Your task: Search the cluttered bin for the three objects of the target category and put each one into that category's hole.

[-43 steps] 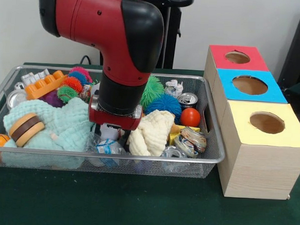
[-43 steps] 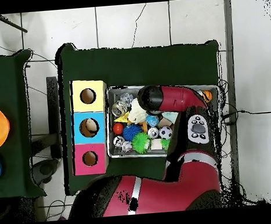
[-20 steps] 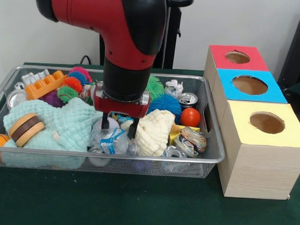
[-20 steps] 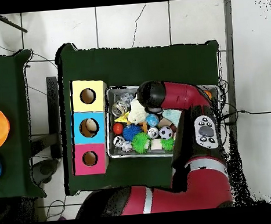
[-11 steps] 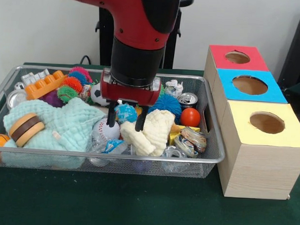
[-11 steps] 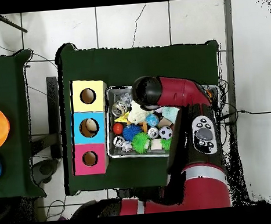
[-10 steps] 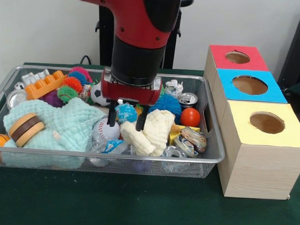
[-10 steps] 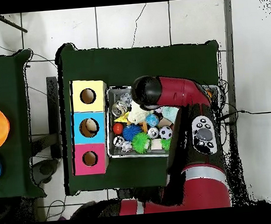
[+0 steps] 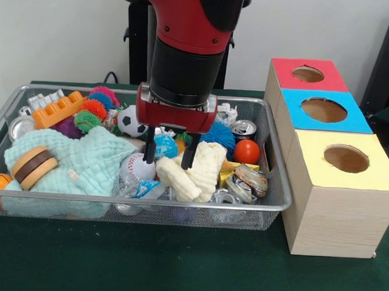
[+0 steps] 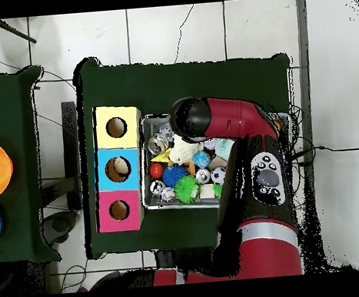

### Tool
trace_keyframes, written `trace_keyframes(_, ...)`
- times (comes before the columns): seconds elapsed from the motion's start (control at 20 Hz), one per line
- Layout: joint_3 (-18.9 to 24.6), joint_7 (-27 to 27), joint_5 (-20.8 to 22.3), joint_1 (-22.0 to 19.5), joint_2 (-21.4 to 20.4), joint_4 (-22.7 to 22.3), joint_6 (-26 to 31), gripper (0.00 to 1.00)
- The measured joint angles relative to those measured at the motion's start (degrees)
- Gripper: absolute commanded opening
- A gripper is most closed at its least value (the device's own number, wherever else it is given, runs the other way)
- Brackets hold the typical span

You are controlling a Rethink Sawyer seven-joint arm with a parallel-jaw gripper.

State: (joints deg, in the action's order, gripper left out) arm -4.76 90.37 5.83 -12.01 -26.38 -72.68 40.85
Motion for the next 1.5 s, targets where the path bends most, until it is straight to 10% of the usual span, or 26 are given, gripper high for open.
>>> trace_keyframes(1.5,-0.2,0.0,0.4,0.0,2.8,2.1,0.0,1.00)
